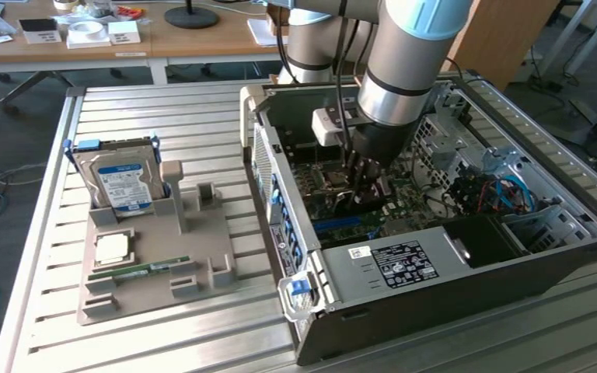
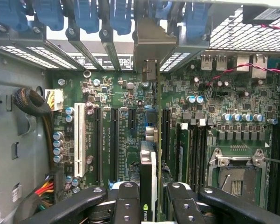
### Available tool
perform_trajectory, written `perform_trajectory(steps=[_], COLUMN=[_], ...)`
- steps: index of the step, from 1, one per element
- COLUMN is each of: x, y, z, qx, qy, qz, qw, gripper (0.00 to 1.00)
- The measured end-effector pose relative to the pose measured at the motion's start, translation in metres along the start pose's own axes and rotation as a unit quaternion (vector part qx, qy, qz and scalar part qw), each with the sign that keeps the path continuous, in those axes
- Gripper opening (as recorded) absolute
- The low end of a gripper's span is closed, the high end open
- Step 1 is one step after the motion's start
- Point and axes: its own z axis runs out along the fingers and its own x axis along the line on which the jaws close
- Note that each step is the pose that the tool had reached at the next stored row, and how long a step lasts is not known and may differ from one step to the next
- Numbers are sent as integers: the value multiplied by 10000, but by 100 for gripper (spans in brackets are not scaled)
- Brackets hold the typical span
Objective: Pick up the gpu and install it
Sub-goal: 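Insert the gpu into the slot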
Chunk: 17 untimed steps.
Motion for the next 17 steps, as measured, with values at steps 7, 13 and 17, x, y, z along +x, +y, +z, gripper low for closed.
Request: perform_trajectory(steps=[7,13,17], x=[2,3,3], y=[29,32,40], z=[25,61,76], qx=[11,27,39], qy=[1,3,2], qz=[-1,-1,-2], qw=[10000,10000,10000], gripper=[27,27,27])
